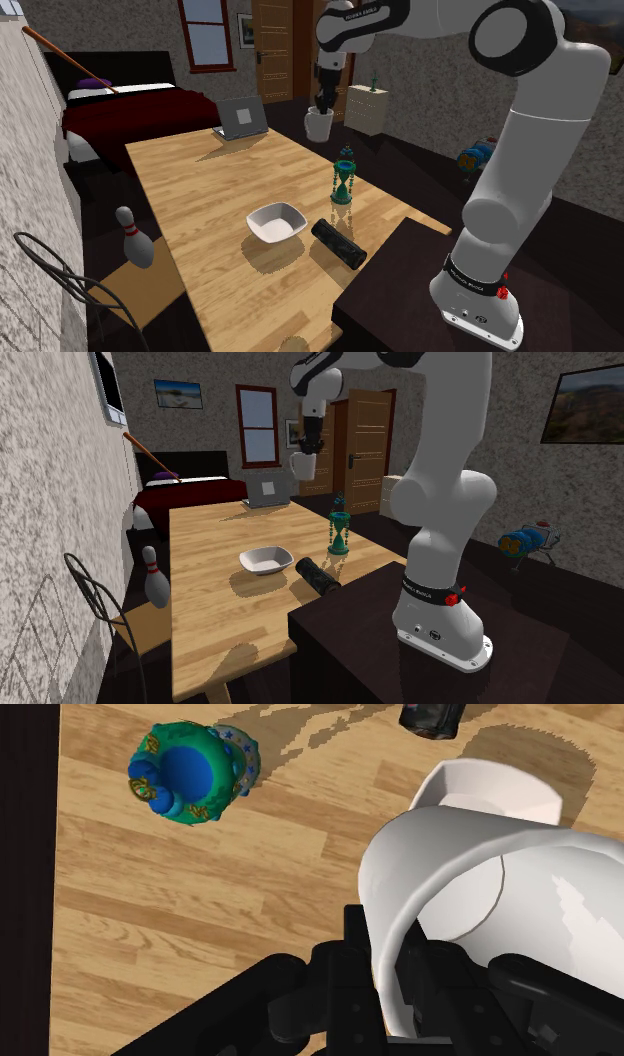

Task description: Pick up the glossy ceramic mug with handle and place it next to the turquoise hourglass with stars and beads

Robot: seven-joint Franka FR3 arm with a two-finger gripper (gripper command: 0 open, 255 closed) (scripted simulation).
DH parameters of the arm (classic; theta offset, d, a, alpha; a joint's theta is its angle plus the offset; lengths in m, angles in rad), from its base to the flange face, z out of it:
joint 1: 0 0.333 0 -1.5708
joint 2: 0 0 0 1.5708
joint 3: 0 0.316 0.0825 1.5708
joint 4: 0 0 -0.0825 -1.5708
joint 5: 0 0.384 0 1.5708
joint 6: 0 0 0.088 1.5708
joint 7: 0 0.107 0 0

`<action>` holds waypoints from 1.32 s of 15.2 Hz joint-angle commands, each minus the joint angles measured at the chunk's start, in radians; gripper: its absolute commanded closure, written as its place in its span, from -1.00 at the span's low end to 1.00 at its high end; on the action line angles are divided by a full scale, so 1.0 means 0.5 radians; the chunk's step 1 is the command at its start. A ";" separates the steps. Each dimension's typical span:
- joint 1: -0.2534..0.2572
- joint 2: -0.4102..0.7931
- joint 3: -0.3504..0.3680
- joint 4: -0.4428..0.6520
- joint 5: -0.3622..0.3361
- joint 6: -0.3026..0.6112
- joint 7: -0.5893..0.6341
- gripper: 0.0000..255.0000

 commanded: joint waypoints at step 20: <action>-0.065 0.217 -0.053 -0.175 0.013 0.385 -0.147 1.00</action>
